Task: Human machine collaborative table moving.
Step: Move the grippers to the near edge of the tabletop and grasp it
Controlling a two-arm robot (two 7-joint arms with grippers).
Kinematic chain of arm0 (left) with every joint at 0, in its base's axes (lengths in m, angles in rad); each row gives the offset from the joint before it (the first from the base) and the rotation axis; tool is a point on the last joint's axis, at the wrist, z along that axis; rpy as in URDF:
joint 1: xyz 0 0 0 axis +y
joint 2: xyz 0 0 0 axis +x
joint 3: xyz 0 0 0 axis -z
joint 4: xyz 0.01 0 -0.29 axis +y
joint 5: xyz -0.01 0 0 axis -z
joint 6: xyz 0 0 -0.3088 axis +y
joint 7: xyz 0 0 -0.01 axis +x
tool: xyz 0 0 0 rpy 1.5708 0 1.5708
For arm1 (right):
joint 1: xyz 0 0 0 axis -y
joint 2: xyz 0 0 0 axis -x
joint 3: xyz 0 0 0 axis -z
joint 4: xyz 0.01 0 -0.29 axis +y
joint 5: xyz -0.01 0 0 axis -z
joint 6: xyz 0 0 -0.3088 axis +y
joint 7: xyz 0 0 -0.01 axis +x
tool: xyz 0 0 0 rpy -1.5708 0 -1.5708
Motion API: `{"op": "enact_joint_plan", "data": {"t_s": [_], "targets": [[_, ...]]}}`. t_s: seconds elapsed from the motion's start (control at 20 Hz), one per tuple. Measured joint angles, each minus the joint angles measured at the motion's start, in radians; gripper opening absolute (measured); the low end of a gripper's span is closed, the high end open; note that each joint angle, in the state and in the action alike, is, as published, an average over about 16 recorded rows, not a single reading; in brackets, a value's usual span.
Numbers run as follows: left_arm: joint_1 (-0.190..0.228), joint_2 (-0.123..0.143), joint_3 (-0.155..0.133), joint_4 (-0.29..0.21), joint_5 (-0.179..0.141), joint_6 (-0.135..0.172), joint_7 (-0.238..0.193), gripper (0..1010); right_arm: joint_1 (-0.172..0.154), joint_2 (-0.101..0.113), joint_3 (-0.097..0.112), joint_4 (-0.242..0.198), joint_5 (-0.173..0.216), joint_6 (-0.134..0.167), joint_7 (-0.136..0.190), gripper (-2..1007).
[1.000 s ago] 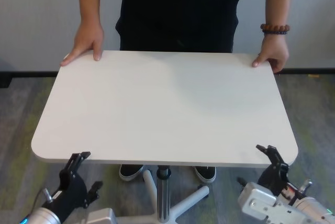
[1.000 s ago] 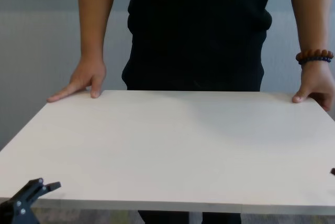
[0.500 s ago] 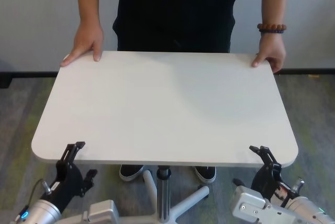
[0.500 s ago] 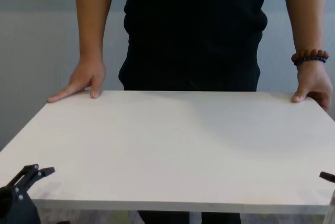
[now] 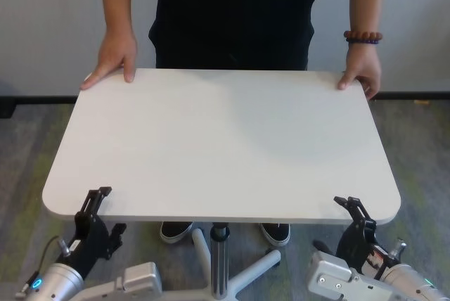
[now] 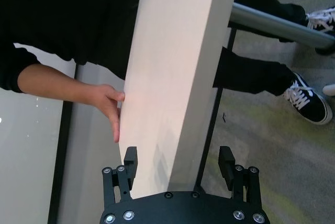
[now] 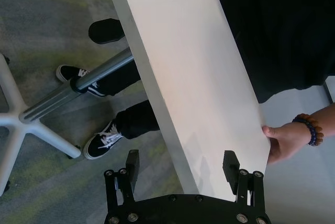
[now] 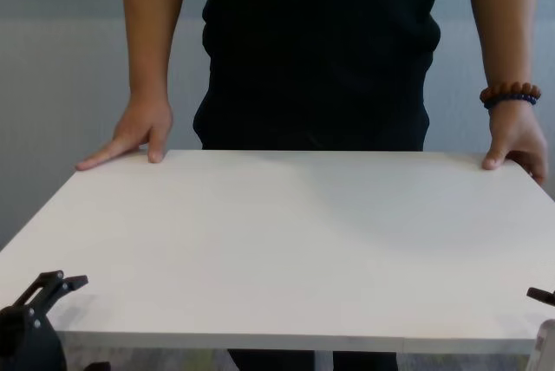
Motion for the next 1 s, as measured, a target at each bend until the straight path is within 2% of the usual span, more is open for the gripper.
{"op": "enact_joint_plan", "data": {"t_s": [0.5, 1.0], "targets": [[-0.02, -0.05, -0.003, 0.056, 0.048, 0.044, 0.003, 1003, 0.007, -0.023, 0.0, 0.014, -0.042, 0.0, 0.008, 1001], [-0.016, -0.078, -0.035, 0.067, 0.064, 0.053, 0.028, 1003, 0.011, -0.043, 0.003, 0.024, -0.078, 0.0, 0.023, 1001]]}}
